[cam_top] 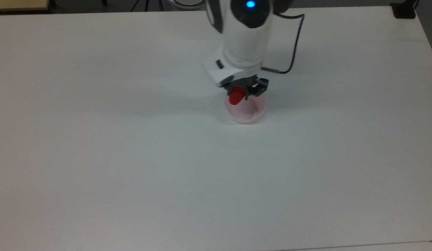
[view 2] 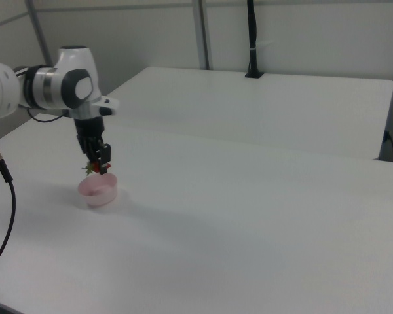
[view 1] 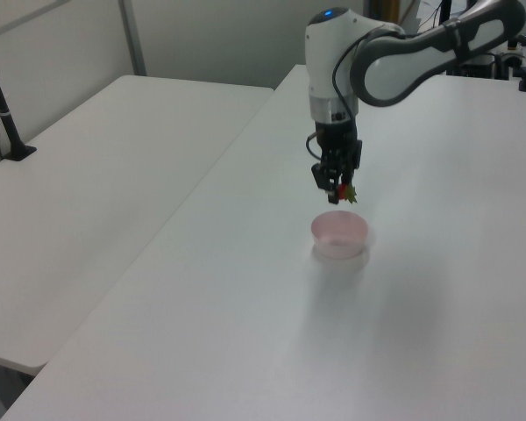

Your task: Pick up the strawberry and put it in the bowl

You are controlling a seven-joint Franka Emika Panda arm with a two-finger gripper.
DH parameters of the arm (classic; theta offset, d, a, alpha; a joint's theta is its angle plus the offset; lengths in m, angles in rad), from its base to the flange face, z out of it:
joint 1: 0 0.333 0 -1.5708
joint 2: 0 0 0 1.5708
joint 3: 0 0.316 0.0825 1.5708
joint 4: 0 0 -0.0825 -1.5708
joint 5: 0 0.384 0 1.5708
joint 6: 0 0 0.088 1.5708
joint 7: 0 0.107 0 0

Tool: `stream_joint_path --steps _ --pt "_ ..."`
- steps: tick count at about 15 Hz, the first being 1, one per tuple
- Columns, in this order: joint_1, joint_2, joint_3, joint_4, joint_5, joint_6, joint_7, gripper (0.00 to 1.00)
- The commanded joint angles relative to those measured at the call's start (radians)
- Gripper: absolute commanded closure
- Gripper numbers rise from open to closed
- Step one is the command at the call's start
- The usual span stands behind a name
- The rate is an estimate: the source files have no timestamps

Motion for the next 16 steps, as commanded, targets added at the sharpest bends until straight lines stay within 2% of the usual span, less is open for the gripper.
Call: stream_joint_path --steps 1,2,6,8,10,11,16 --pt "0.047 -0.005 -0.011 -0.012 0.001 -0.015 0.018 0.1" --pt "0.05 -0.006 -0.011 -0.012 -0.001 -0.015 0.017 0.0" --pt "0.051 -0.02 -0.013 0.012 -0.039 -0.03 0.005 0.0" --pt "0.042 -0.058 -0.016 0.016 -0.068 -0.08 -0.107 0.0" --pt "0.036 -0.112 -0.042 0.014 -0.064 -0.16 -0.263 0.0" --pt "0.033 -0.156 -0.072 0.011 -0.068 -0.217 -0.32 0.0" --pt "0.034 -0.301 -0.184 -0.012 -0.058 -0.297 -0.347 0.0"
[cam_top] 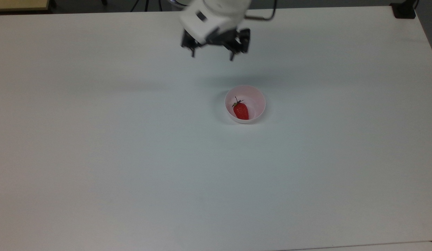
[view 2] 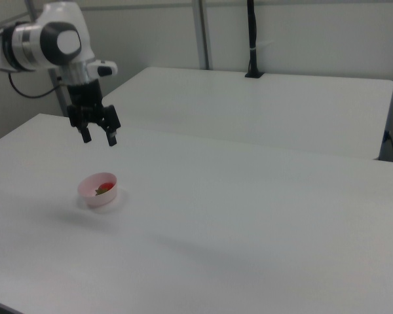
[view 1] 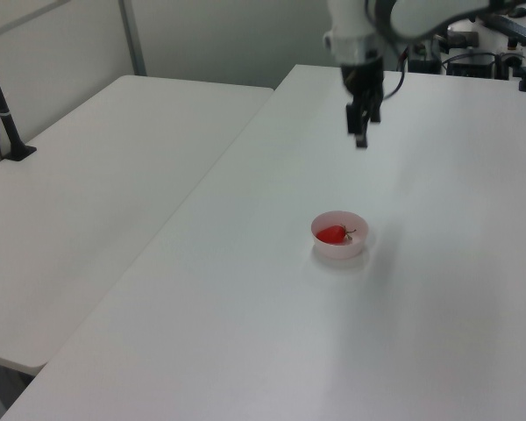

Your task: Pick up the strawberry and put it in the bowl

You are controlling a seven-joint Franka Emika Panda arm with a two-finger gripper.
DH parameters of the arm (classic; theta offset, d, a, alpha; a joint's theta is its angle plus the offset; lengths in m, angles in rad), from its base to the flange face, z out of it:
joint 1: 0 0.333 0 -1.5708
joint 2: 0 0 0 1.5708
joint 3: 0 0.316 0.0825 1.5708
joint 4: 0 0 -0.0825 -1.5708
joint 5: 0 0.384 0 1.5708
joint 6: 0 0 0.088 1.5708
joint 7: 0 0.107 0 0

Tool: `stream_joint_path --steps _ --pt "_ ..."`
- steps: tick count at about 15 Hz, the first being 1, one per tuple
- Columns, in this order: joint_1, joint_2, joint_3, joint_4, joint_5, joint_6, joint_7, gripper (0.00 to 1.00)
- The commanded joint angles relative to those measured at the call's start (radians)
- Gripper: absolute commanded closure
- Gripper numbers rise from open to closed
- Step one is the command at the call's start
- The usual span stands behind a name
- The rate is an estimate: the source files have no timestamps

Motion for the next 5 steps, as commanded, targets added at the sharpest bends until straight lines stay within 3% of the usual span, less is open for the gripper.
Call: stream_joint_path --steps 1,5 --pt "0.006 -0.111 -0.073 -0.062 0.005 -0.024 -0.026 0.0" --pt "-0.005 -0.12 -0.09 -0.059 0.004 -0.027 -0.027 0.0"
